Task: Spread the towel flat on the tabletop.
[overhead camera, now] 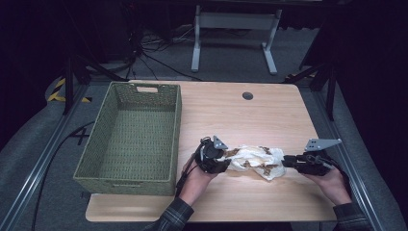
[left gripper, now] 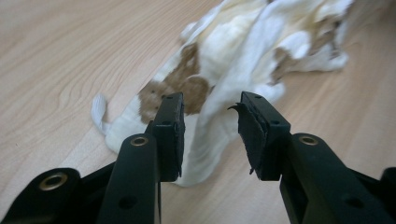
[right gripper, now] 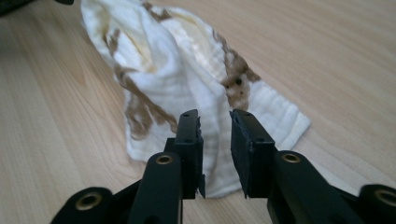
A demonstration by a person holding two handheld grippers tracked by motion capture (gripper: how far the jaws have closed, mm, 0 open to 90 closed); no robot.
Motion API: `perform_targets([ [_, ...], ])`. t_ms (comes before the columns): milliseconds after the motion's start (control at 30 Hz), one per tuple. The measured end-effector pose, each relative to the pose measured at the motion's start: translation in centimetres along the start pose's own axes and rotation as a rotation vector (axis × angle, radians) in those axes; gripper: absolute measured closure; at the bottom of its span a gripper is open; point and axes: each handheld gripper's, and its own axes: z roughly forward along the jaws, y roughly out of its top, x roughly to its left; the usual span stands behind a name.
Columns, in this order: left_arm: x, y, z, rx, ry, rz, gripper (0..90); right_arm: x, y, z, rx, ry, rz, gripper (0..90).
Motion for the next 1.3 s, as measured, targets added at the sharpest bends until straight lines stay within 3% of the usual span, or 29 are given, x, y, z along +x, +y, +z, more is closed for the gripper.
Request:
perform_targets([
  [67, -0.7, 0.2, -0.6, -0.025, -0.015, 0.021, 61.3, 0.5, 0.3, -0.5, -0.02, 0.003, -0.011, 71.7],
  [233, -2.4, 0.4, -0.4, -0.016, -0.074, 0.057, 66.8, 2.1, 1.0, -0.9, -0.055, 0.049, -0.037, 72.2],
  [333, -3.2, 0.4, 0.5, 0.016, -0.101, 0.085, 69.2, 3.3, 1.2, 0.2, -0.045, 0.099, -0.062, 72.9],
  [433, -3.7, 0.4, 1.7, 0.021, -0.1, 0.105, 69.0, 4.2, 1.3, 1.7, 0.004, 0.133, -0.084, 72.9],
  [633, -2.9, 0.7, 3.7, 0.038, -0.066, 0.109, 65.4, 4.2, 1.0, 4.2, 0.09, 0.112, -0.109, 70.5],
  [833, -2.1, 0.4, 5.4, 0.092, -0.067, 0.102, 63.9, 3.8, 0.5, 5.8, 0.158, 0.093, -0.115, 70.9],
  [967, -2.2, 0.3, 6.3, 0.126, -0.053, 0.126, 63.2, 4.0, 0.5, 5.9, 0.159, 0.1, -0.121, 78.9],
  [1067, -2.3, 0.4, 6.4, 0.14, -0.034, 0.142, 70.8, 4.2, 0.5, 5.9, 0.161, 0.108, -0.132, 85.0],
  [1167, -2.1, 0.3, 6.3, 0.131, -0.051, 0.128, 81.4, 4.3, 0.5, 5.8, 0.164, 0.107, -0.135, 86.2],
  [1300, -1.9, 0.5, 5.1, 0.101, -0.079, 0.107, 83.8, 3.9, 0.7, 4.9, 0.129, 0.13, -0.119, 86.3],
])
